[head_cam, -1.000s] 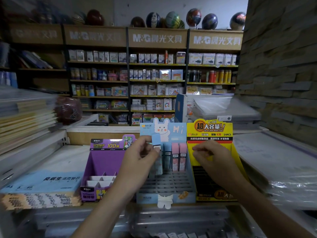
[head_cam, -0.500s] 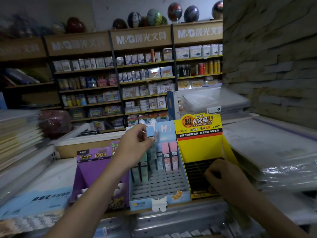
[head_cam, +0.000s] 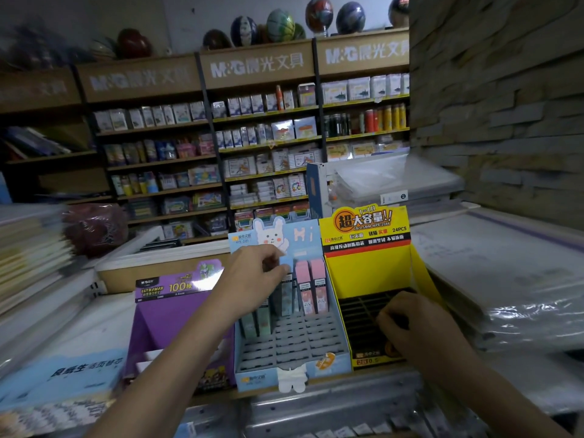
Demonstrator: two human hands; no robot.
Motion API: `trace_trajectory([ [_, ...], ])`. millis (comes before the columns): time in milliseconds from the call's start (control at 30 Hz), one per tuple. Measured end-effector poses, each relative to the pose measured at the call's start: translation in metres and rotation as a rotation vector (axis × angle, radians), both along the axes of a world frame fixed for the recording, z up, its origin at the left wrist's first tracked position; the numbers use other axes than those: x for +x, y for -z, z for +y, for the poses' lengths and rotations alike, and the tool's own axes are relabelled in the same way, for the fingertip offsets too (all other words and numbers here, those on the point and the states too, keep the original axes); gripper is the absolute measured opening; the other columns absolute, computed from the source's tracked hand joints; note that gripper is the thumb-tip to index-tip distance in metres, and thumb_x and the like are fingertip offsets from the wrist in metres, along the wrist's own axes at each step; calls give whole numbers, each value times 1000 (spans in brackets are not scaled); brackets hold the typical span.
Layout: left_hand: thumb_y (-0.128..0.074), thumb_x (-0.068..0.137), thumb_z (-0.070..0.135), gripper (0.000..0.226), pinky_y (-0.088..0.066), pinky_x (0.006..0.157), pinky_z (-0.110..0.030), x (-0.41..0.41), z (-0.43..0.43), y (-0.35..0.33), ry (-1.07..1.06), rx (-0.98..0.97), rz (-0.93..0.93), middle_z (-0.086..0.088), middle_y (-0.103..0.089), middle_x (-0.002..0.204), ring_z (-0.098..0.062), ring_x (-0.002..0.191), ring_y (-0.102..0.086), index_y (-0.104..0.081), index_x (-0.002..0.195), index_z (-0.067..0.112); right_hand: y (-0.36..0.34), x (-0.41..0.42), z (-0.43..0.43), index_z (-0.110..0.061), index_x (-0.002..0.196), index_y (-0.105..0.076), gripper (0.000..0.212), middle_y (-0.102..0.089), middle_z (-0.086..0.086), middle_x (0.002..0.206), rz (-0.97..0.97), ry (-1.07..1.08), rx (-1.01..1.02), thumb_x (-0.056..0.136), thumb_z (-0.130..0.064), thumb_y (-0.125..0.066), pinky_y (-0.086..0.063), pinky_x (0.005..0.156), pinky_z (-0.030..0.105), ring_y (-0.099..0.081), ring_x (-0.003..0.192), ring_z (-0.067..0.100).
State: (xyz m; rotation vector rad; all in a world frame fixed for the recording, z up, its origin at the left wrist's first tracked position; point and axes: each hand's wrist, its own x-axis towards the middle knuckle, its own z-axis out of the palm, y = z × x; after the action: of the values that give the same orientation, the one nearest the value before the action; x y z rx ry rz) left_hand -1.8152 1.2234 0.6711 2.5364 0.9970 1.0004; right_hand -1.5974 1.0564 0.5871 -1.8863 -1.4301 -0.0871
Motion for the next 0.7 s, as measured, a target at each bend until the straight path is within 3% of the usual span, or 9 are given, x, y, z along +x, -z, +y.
trace_trajectory([
  [67,-72,93,29,9,-39,63,-18,0,-1,-1,8,-6,-11,17,-63,79,1,74,-58,-73,101,25,0,0,0,-23,63,-65,29,-60,-7,72,1,2,0,92,-22,-67,-51,59,36,-57,64,3],
  [200,-72,93,22,16,-46,73,-24,0,-4,-3,7,22,-2,10,-67,86,-9,82,-63,-71,108,27,1,0,1,-22,64,-66,28,-60,-6,73,22,-5,2,92,-20,-66,-53,62,41,-59,65,5],
  [300,-73,93,23,18,-51,90,-36,0,-6,-4,-6,31,15,10,-69,88,-15,90,-66,-71,111,26,2,0,0,-26,60,-62,33,-59,-6,71,21,-11,14,92,-18,-66,-49,58,35,-56,65,7],
  [400,-72,94,24,15,-46,100,-49,-1,-7,-5,-16,44,36,15,-66,83,-16,94,-65,-71,108,27,3,0,1,-32,58,-56,38,-58,-7,72,14,-16,16,92,-19,-66,-45,57,30,-55,65,8],
  [600,-72,93,25,10,-38,104,-44,0,-3,0,-45,115,15,19,-60,71,-14,90,-63,-70,102,30,1,-1,0,-33,60,-57,36,-59,-8,74,4,-11,11,93,-20,-66,-45,57,28,-56,66,8],
  [700,-68,95,24,14,-25,95,-32,3,-3,5,-68,203,52,18,-68,71,-6,93,-63,-64,103,35,1,-1,0,-29,64,-63,30,-60,-8,76,5,-8,7,93,-21,-65,-49,60,31,-56,67,7],
])
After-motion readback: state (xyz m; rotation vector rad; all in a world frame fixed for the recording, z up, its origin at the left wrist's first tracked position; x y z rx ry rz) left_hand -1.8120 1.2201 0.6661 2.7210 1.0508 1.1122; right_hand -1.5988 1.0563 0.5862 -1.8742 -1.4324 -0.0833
